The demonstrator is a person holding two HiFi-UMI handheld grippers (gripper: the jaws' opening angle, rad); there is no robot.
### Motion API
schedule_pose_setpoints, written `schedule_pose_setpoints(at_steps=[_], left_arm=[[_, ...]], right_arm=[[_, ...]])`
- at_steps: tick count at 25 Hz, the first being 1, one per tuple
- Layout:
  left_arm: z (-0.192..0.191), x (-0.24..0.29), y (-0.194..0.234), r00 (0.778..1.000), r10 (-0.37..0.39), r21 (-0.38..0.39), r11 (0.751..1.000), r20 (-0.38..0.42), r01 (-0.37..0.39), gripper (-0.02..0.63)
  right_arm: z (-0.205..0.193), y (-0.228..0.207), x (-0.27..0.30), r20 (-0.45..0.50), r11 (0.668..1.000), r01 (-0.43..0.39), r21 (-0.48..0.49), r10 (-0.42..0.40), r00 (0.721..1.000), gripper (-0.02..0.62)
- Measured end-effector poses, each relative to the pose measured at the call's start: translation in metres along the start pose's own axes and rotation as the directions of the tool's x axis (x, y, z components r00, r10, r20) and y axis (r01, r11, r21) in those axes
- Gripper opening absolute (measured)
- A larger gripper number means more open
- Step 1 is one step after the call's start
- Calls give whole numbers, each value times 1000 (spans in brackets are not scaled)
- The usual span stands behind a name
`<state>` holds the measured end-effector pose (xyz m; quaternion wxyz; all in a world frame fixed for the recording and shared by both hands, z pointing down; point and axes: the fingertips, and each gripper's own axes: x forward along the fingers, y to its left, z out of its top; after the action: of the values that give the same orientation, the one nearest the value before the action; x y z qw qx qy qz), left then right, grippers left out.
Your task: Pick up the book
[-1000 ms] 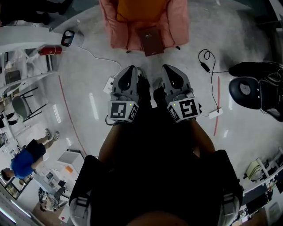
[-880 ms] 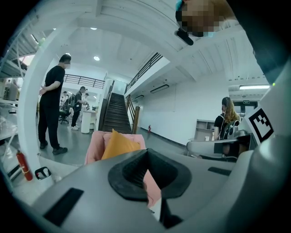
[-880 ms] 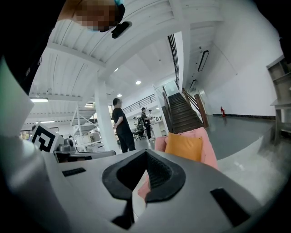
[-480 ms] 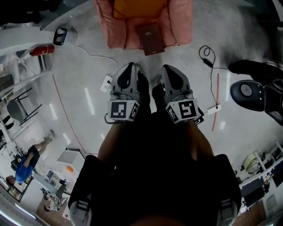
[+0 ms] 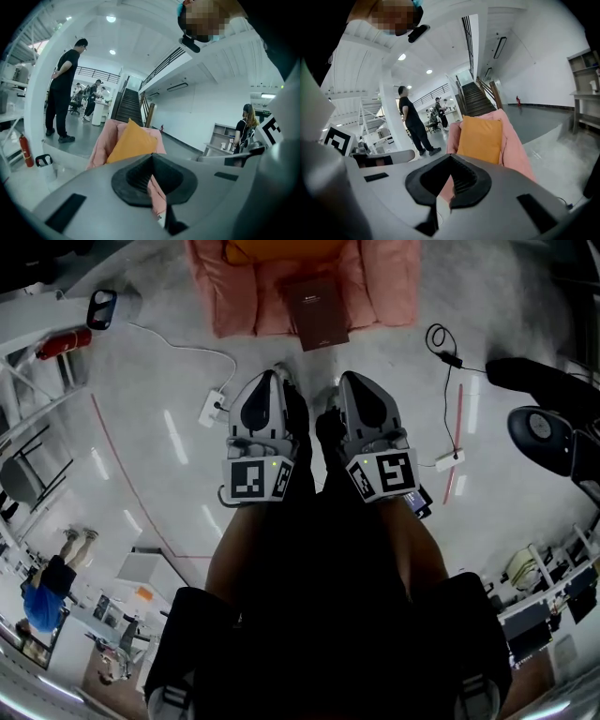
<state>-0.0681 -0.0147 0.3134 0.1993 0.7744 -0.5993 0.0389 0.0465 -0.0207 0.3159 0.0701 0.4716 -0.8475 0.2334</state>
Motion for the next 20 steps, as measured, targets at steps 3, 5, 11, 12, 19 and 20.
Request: schedule_pose_setpoints(at_steps=[3,5,11,12,19,20], left_arm=[[-14,11,8,1000,-2,-2,1000,-10,2,8],[-23,17,13,1000,-6,-5,1000,-16,6,8],[-50,40,22,999,-29,-12,1000,-32,28,8],[-54,43,23,999,-33,-9,999,-33,33,8],[-78,67,41,1000,-10,-14,1000,-26,9,8],[-80,70,43,1000,-5,-17,1000,-25,4,8]], right_arm=[[-16,-7,16,-25,1000,13,11,-13,1000,0],[-28,-12,25,-41,1000,21,19,-20,999,0],[-63,-29,54,-77,998,33,58,-29,997,0],[-68,-32,58,-81,997,37,63,-32,996,0],[-102,-48,79,-104,995,65,70,-57,993,0],[-107,-50,82,-109,995,65,71,-57,992,0]])
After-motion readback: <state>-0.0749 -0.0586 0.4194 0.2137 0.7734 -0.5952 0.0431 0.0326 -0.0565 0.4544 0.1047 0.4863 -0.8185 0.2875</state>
